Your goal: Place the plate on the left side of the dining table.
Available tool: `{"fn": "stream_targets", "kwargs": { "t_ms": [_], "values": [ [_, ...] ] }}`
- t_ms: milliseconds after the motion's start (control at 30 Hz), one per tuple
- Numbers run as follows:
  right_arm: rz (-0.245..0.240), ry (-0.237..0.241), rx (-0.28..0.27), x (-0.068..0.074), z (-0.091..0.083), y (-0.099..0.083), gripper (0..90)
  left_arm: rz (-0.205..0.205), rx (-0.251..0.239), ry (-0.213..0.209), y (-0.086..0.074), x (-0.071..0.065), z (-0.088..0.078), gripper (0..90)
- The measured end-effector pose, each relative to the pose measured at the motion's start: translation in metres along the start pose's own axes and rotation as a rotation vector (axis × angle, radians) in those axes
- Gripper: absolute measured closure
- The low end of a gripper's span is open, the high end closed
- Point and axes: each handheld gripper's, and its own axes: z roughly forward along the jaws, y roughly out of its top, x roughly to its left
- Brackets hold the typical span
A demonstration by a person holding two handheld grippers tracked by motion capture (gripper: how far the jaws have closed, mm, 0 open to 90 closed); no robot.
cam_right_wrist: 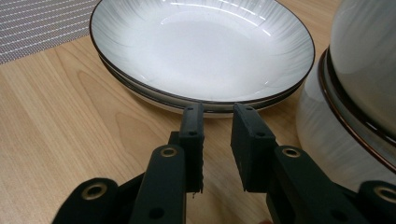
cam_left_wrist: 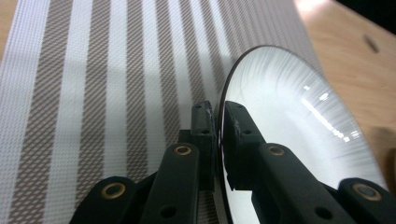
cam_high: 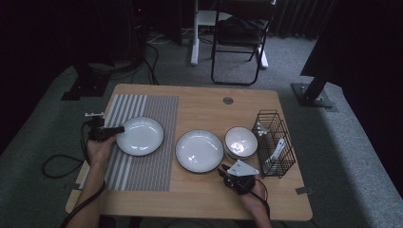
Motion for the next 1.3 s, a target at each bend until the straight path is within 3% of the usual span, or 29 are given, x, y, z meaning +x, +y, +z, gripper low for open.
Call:
{"fn": "stream_targets", "kwargs": {
  "t_ms": [67, 200, 633, 1033, 1300],
  "values": [
    [-0.001, 0.000, 0.002, 0.000, 0.000, 0.000, 73.8, -0.008, 0.002, 0.001, -0.001, 0.001, 0.001, 83.5],
    [0.000, 0.004, 0.009, 0.001, 0.002, 0.000, 73.4, 0.019, 0.017, 0.037, -0.003, 0.001, 0.001, 83.7],
    [-0.017, 0.020, 0.045, -0.001, 0.002, -0.002, 69.9, 0.151, -0.029, 0.143, 0.005, -0.017, -0.010, 79.0],
    [-0.028, 0.055, 0.097, -0.008, -0.002, -0.012, 63.8, 0.289, -0.084, 0.107, 0.009, -0.056, -0.024, 74.3],
    [-0.013, 0.059, 0.094, -0.011, -0.004, -0.014, 60.8, 0.327, -0.097, 0.051, 0.013, -0.077, -0.022, 73.5]
  ]
}}
